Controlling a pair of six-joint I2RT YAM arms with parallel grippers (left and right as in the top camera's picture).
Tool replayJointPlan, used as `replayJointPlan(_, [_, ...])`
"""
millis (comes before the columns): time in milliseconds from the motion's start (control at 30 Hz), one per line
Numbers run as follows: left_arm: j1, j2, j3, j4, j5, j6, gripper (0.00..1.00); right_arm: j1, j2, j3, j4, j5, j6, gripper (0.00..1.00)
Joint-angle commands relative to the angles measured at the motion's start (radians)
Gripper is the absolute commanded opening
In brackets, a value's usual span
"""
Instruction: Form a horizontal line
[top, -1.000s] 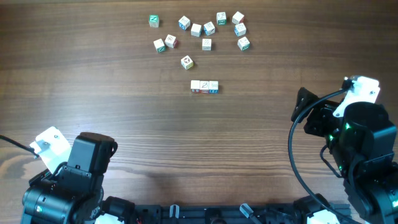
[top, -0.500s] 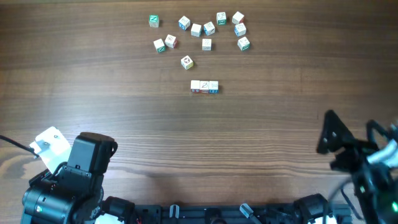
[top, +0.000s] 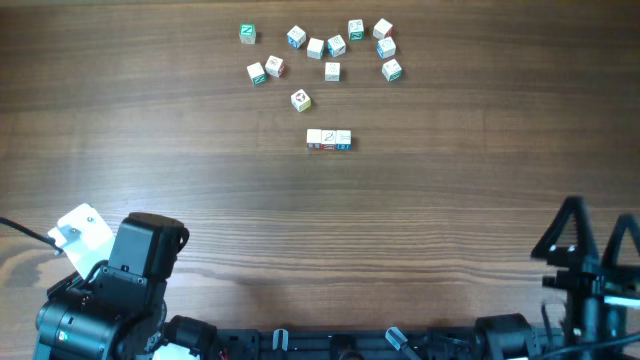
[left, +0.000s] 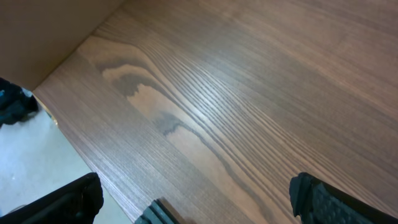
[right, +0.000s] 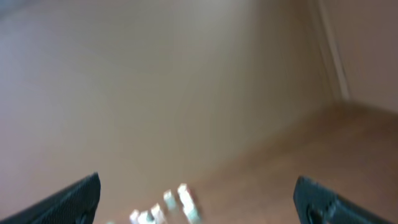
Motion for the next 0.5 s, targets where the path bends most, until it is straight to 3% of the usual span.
replayJointPlan(0, [0.003,-0.005,0.000,-0.001,0.000,-0.017,1.00,-0.039,-0.099,-0.219,0.201,-0.009,0.178,1.00])
replayJointPlan(233, [0.003,-0.005,0.000,-0.001,0.000,-0.016,1.00,-0.057,-0.102,-0.591,0.651,-0.027,0.267,1.00])
replayJointPlan(367, [0.003,-0.005,0.000,-0.001,0.000,-0.017,1.00,-0.089,-0.102,-0.725,0.743,-0.023,0.356,1.00])
replayJointPlan(467, [0.003,-0.005,0.000,-0.001,0.000,-0.017,1.00,-0.126,-0.102,-0.758,0.705,-0.029,0.411,1.00])
